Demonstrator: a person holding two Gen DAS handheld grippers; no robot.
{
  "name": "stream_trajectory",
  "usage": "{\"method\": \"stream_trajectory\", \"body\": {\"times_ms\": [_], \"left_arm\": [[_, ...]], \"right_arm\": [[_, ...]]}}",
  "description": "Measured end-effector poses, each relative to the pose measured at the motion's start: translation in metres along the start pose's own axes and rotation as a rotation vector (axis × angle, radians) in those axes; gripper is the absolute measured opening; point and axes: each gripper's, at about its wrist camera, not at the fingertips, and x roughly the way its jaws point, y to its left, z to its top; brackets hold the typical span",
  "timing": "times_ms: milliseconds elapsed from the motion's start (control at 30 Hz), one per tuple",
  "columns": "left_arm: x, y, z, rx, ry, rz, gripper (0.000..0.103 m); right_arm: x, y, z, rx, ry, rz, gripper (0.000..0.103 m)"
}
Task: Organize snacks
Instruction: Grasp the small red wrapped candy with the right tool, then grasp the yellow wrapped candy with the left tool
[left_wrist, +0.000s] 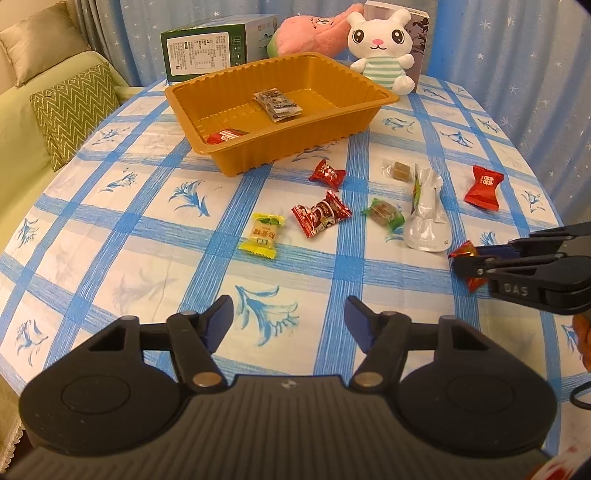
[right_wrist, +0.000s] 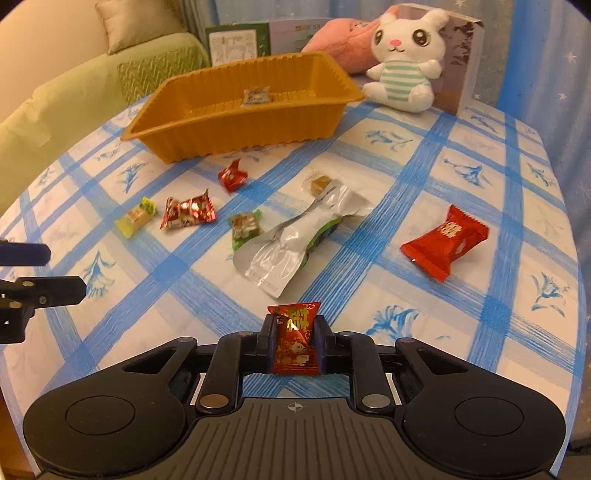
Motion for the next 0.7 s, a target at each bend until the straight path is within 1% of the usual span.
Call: {"method": "stream_trajectory", "body": {"times_ms": [67, 133, 233, 467, 500, 700], "left_arm": [[0.002, 0.003, 0.003, 0.001, -0.006, -0.005, 0.059], [0.006, 0.007, 0.006, 0.004, -0.008, -0.009, 0.050], [0.015, 0.013, 0.012, 0.008, -0.010, -0.004, 0.043], [0.036, 0.025, 0.031, 0.039, -0.021, 0.008, 0.037], [0.039, 0.025, 0.033, 0.046, -0.022, 0.005, 0.033], [0.059, 0.025, 0.044, 0.097, -0.021, -0.027, 0.030]], "right_arm": [[-0.004, -0.003, 0.003, 0.021, -0.009, 0.005, 0.021], [-0.009, -0.005, 0.006, 0.033, -0.024, -0.002, 0.021], [-0.016, -0.009, 0.010, 0.057, -0.043, -0.012, 0.021], [-0.028, -0.024, 0.017, 0.109, -0.076, -0.051, 0.021], [-0.029, -0.026, 0.017, 0.115, -0.077, -0.055, 0.021], [-0.032, -0.033, 0.016, 0.147, -0.079, -0.079, 0.021]]}}
